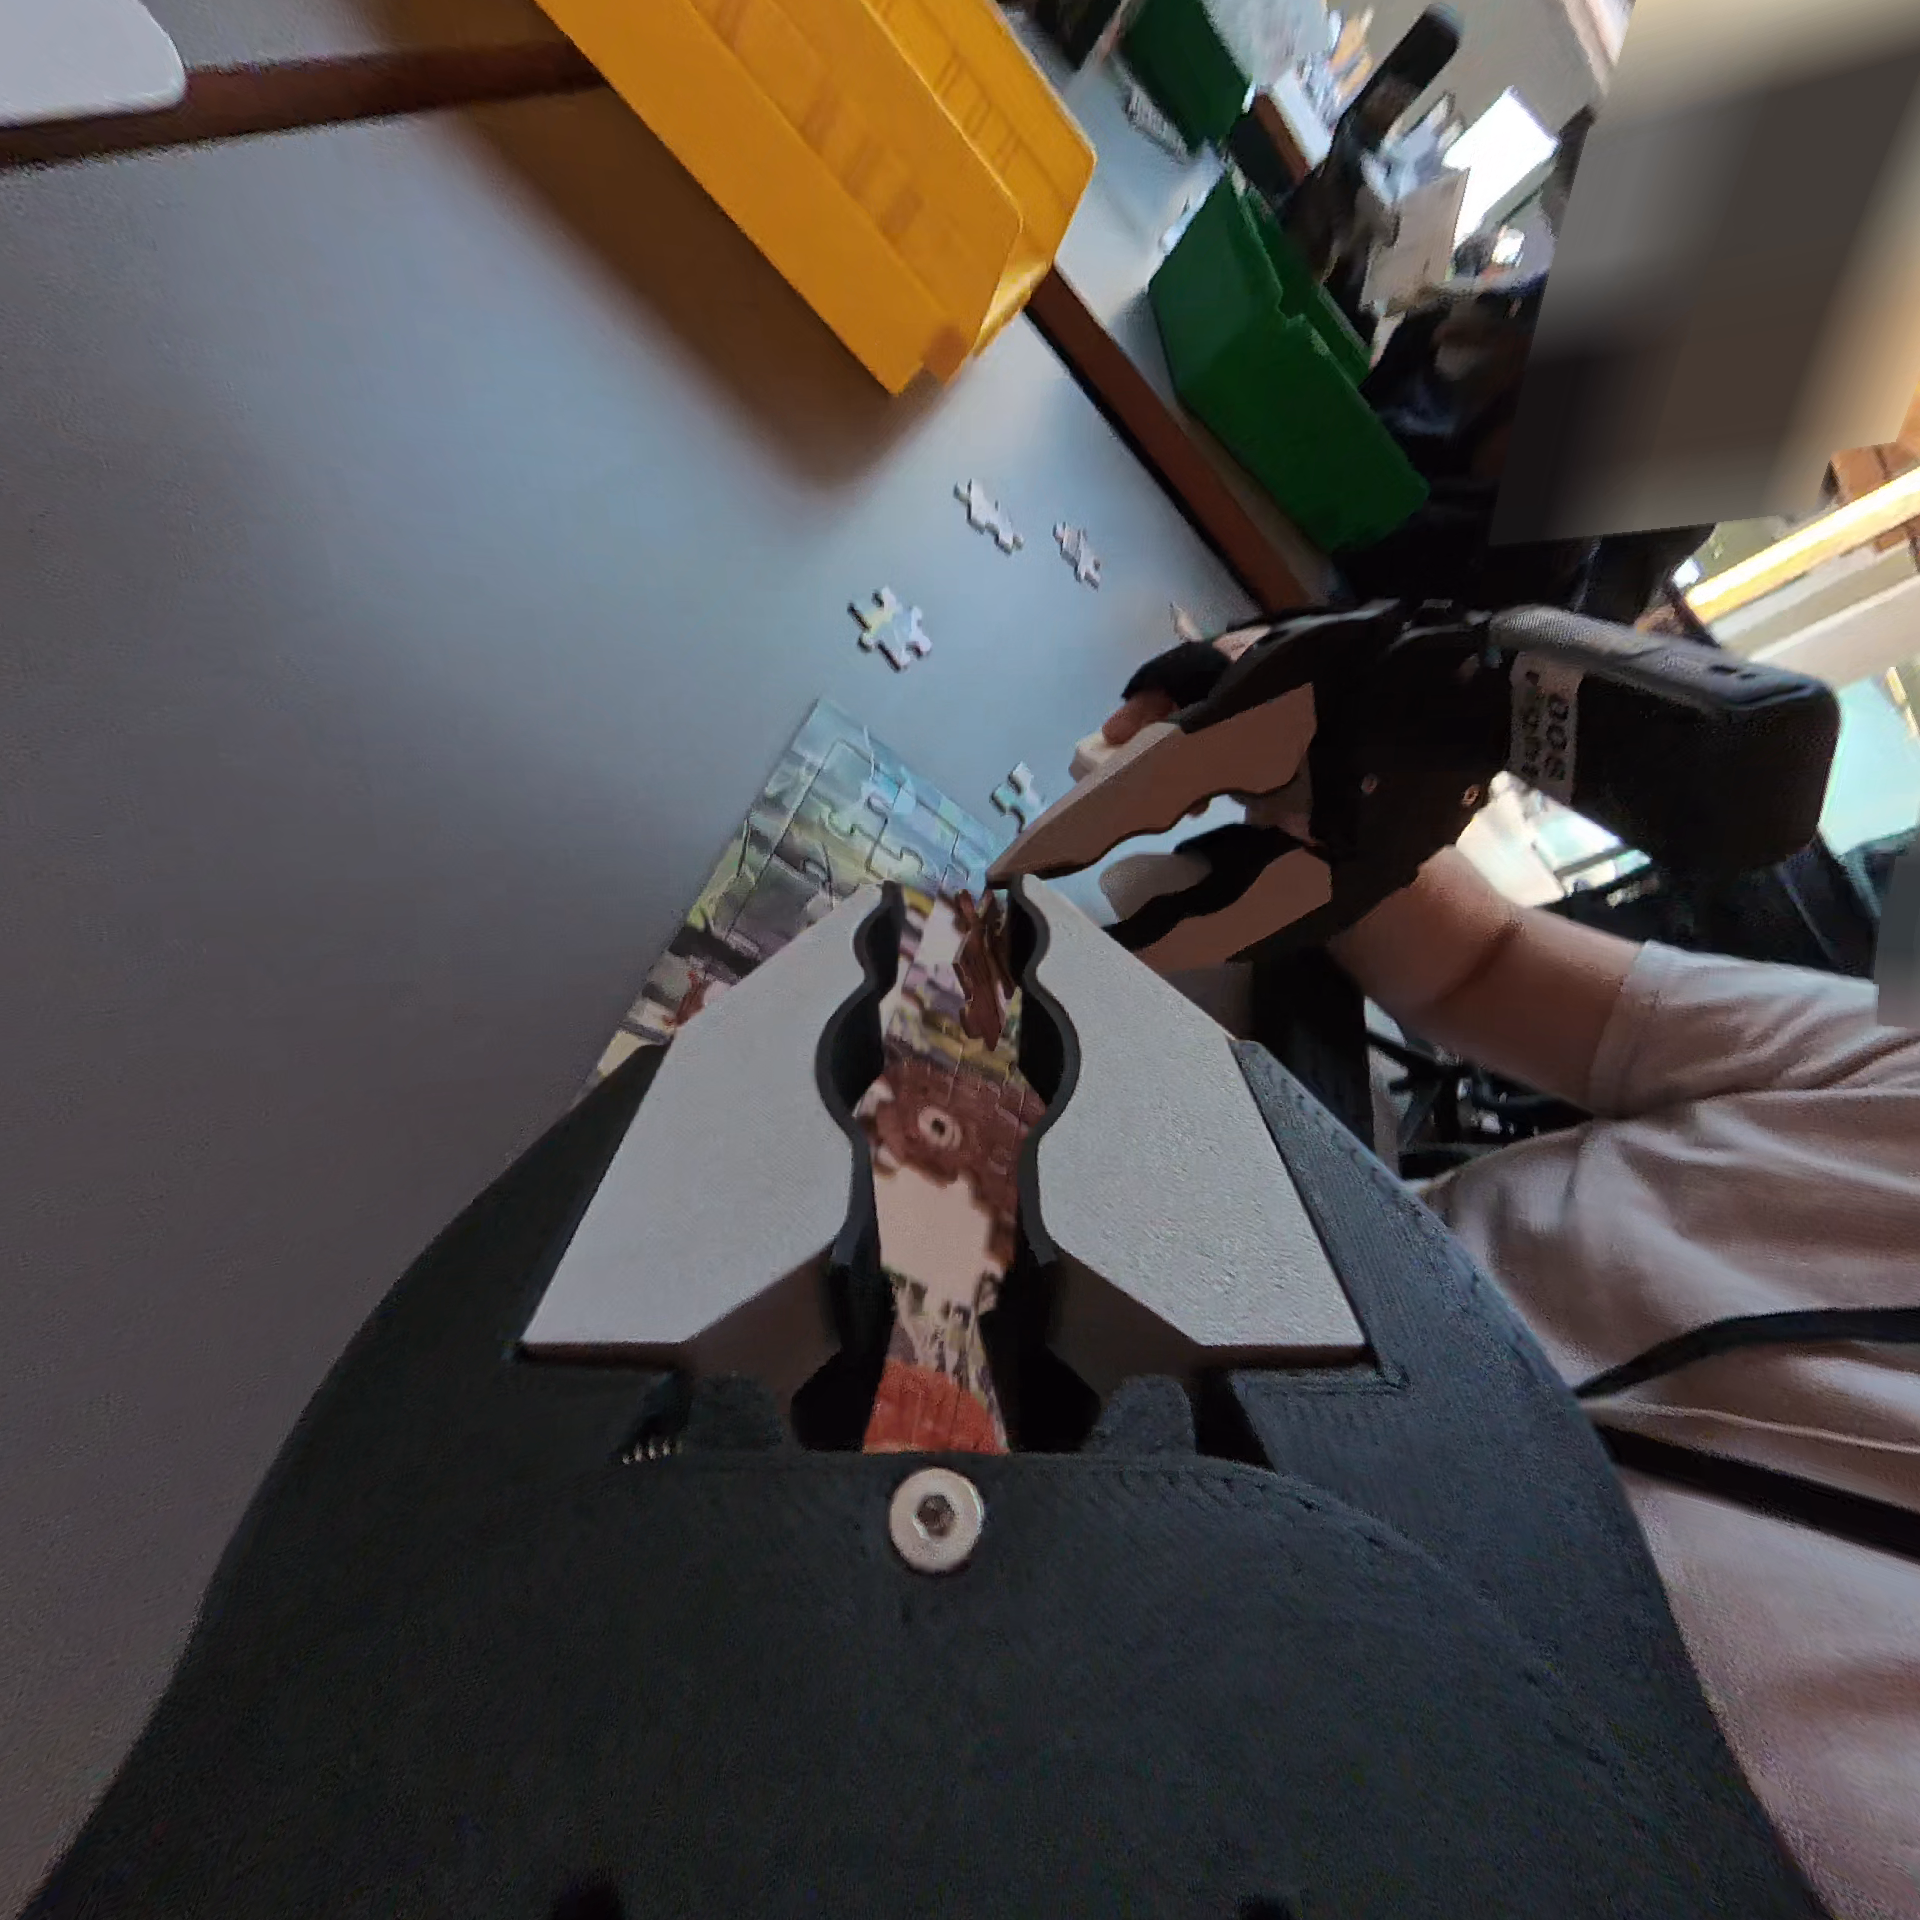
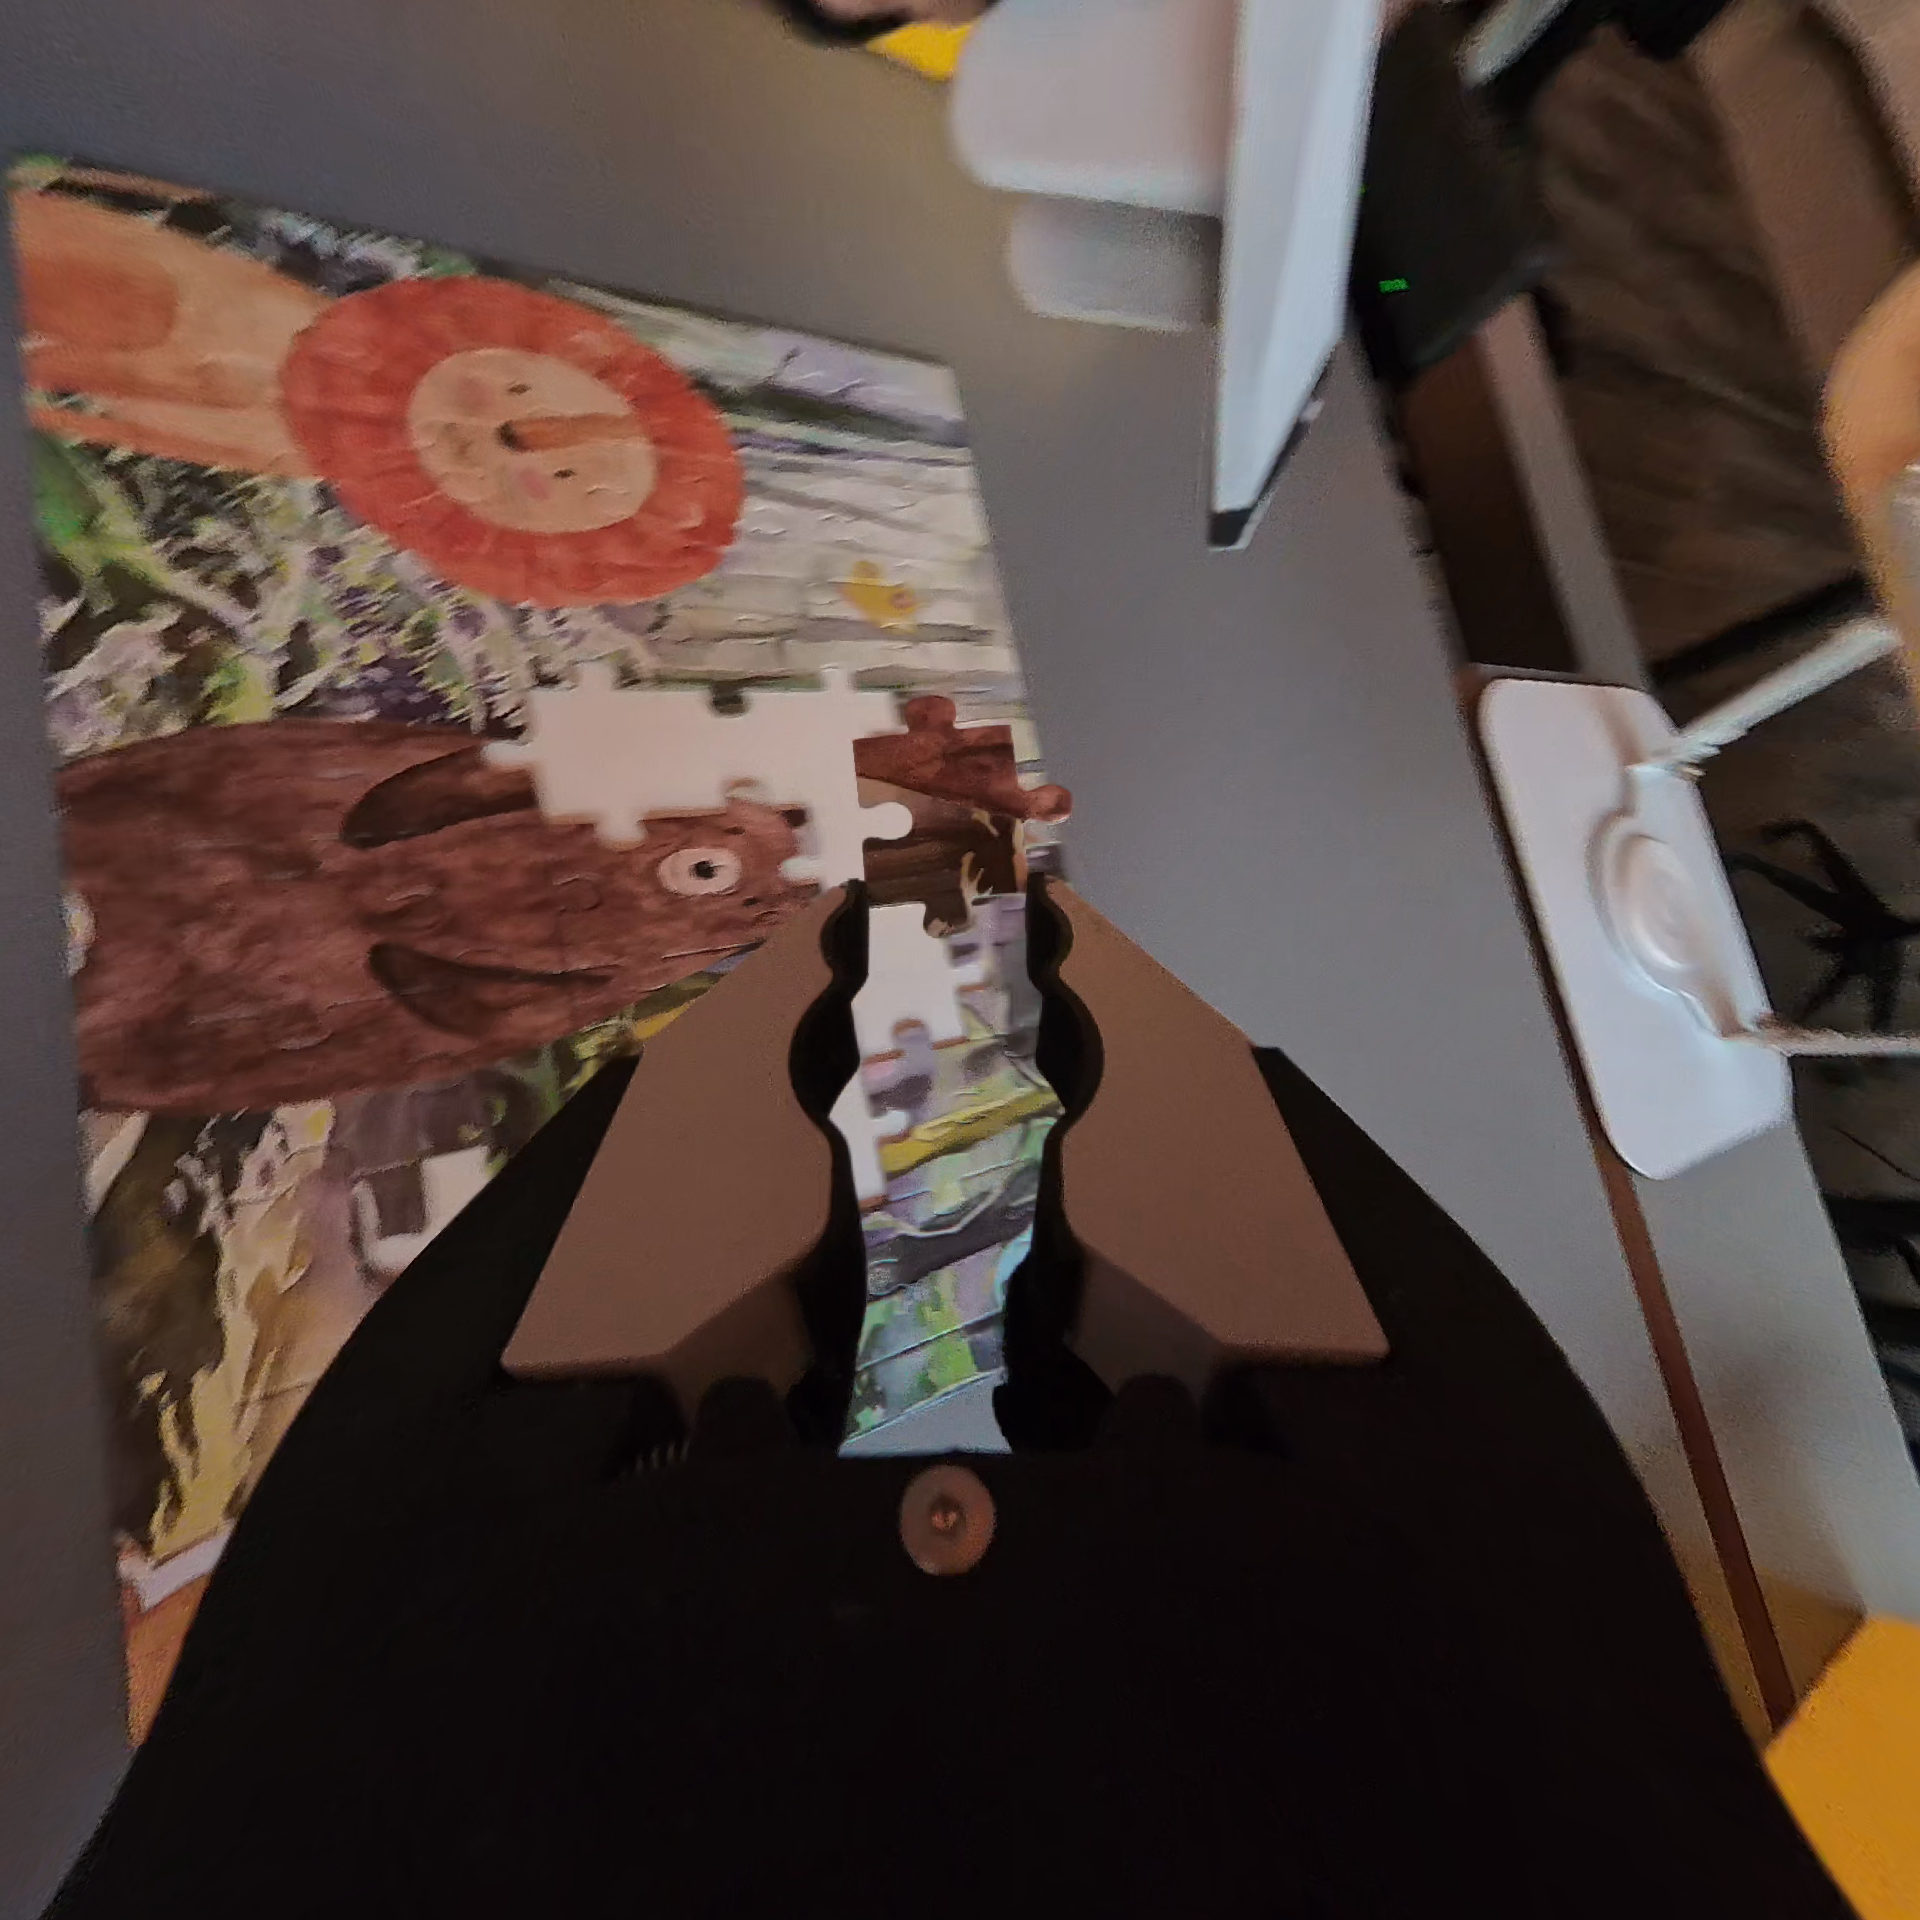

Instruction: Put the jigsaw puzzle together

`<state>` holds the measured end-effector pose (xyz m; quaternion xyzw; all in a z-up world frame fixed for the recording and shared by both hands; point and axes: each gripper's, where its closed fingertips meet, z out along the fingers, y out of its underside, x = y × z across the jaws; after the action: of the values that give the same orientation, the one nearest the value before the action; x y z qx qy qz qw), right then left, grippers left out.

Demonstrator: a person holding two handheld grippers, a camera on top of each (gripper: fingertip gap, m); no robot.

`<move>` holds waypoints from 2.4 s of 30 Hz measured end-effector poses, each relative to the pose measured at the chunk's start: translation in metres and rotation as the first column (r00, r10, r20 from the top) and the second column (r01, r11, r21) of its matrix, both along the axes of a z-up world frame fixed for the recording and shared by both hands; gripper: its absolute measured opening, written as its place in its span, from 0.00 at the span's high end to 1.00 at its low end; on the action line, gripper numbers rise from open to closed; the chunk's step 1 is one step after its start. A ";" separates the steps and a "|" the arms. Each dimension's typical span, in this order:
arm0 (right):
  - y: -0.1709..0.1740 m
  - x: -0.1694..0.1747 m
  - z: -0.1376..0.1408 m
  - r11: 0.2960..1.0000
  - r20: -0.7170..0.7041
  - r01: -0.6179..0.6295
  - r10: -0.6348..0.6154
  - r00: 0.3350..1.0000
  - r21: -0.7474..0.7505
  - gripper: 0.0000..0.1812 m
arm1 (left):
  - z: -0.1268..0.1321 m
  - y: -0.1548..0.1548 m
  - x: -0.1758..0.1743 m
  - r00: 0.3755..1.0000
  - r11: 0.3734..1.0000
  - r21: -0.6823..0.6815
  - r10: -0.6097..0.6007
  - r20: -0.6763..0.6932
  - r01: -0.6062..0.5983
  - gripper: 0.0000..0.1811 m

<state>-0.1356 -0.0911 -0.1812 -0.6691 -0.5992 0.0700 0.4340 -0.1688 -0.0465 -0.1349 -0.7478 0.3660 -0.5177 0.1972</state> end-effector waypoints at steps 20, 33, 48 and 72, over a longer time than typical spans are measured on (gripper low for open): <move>0.037 0.061 0.105 0.812 -0.406 0.445 -0.288 0.867 0.376 0.84 | 0.062 -0.002 0.083 0.870 0.977 0.041 0.168 0.464 -0.210 0.99; -0.023 0.039 0.030 0.910 0.113 -0.147 0.111 0.987 0.389 0.68 | -0.031 -0.069 0.026 0.890 0.936 0.048 -0.316 -0.328 0.349 1.00; -0.060 -0.015 0.002 0.935 -0.233 -0.150 0.076 0.969 -0.321 0.88 | -0.045 -0.109 0.012 0.706 0.810 0.092 -0.443 -0.553 0.580 1.00; 0.029 0.050 0.072 0.725 -0.776 -0.276 -0.592 0.219 -0.631 1.00 | 0.059 -0.023 0.059 0.988 0.417 0.908 0.123 -0.095 0.035 0.67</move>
<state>-0.0860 -0.0623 -0.1090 -0.6442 -0.0502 0.6221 0.4423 -0.1097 -0.0690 -0.0756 -0.5684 0.5810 -0.1767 0.5551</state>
